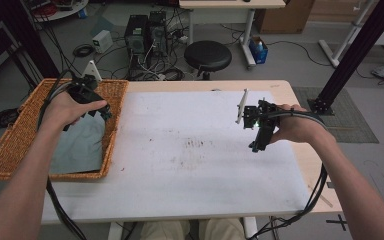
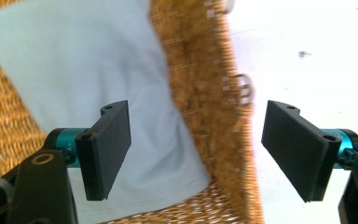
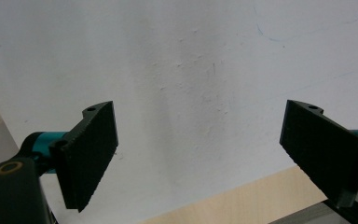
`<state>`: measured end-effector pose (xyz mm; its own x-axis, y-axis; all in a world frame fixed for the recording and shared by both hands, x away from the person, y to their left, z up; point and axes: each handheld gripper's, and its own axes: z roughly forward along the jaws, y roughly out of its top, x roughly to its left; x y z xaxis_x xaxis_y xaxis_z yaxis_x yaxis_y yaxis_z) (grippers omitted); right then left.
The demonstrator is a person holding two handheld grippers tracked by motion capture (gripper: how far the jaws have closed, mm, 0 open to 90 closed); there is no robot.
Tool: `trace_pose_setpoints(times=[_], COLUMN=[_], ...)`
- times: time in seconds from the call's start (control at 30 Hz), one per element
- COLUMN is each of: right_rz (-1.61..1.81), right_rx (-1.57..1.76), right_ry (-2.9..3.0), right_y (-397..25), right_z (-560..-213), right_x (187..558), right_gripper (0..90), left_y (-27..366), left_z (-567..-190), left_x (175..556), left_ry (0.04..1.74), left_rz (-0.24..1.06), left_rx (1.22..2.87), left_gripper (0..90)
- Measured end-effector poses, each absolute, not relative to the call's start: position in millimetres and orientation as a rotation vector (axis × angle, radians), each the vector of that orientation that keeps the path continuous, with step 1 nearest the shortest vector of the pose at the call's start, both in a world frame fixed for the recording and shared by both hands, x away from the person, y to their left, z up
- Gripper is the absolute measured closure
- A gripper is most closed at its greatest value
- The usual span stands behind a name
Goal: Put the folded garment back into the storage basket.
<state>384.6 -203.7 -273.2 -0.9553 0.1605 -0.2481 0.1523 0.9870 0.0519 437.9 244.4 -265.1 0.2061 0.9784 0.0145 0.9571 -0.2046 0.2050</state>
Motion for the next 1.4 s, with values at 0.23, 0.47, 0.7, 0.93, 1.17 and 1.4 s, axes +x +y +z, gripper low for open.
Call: trace_pose_setpoints(times=[0.23,0.47,0.7,0.93,1.17,1.4], right_rz=[0.046,0.048,0.045,0.058,0.062,0.063], right_rx=[0.228,0.243,0.229,0.237,0.252,0.253], right_ry=[2.878,2.881,2.876,2.882,2.882,2.881], right_y=[-203,-200,-200,-198,-198,-199], right_z=[-274,-275,-274,-277,-276,-276], right_x=[385,383,383,384,383,382], right_gripper=[11.2,11.2,11.2,11.2,11.2,11.2], left_y=[206,179,145,104,80,69], left_z=[-263,-269,-275,-285,-297,-303], left_x=[433,427,418,410,406,404], left_ry=[1.759,1.687,1.587,1.473,1.432,1.420], left_rz=[0.181,0.152,0.130,0.108,0.078,0.079], left_rx=[2.391,2.451,2.519,2.604,2.644,2.663], left_gripper=[23.9,23.9,23.9,23.9,23.9,23.9])
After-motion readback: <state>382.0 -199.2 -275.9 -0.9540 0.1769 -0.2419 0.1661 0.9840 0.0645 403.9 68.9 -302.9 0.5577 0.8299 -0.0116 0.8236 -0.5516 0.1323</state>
